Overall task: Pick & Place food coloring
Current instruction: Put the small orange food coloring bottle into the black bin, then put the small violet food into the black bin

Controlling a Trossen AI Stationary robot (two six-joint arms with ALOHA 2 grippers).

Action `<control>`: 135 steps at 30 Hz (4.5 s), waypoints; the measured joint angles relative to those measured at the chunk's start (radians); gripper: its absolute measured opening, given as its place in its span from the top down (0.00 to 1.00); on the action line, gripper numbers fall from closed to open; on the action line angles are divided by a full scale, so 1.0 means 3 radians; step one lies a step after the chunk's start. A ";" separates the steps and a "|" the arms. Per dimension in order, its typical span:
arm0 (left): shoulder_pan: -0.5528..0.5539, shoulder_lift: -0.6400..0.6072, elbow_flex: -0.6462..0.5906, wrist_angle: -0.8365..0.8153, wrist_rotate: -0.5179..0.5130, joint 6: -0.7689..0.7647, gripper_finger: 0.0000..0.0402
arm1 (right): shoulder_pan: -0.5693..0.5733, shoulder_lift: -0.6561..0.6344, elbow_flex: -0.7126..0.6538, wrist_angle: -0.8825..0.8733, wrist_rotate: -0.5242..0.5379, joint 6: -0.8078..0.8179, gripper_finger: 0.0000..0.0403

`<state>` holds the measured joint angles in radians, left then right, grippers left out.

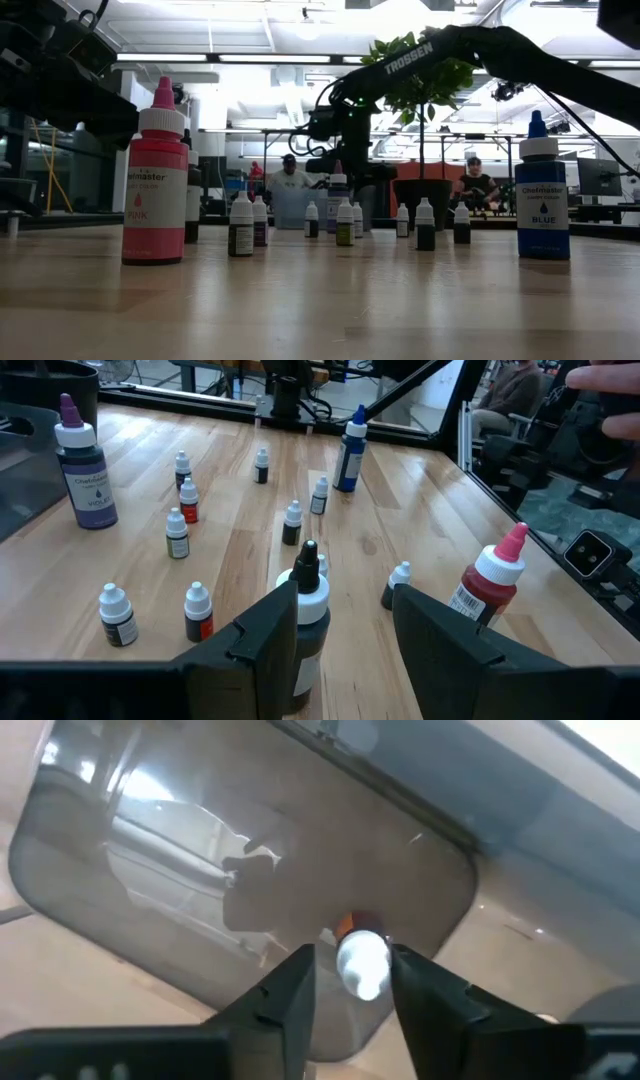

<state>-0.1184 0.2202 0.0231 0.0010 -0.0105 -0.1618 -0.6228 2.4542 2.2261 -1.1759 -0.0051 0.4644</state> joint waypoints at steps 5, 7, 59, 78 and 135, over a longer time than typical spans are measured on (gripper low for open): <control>0.0000 0.0000 0.0000 0.0000 0.0000 0.0000 0.59 | 0.0000 0.0000 0.0001 0.0000 0.0002 -0.0001 0.58; 0.0000 0.0000 0.0000 0.0000 0.0000 0.0000 0.59 | 0.0000 0.0000 0.0001 0.0003 0.0022 -0.0001 0.56; 0.0001 0.0000 0.0000 0.0001 0.0000 0.0001 0.59 | 0.0626 -0.0361 0.0015 0.1427 -0.0205 -0.1115 0.54; 0.0001 0.0000 0.0000 0.0000 0.0000 0.0000 0.59 | 0.1105 -0.0986 0.0015 -0.0540 -0.0014 -0.1294 0.54; 0.0000 -0.0001 0.0000 0.0000 0.0000 0.0001 0.59 | 0.0963 -0.2169 -0.3236 0.1244 -0.0089 0.0283 0.54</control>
<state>-0.1184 0.2199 0.0231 0.0010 -0.0105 -0.1616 -0.3339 1.8034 1.2552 -0.8028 -0.0319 0.5495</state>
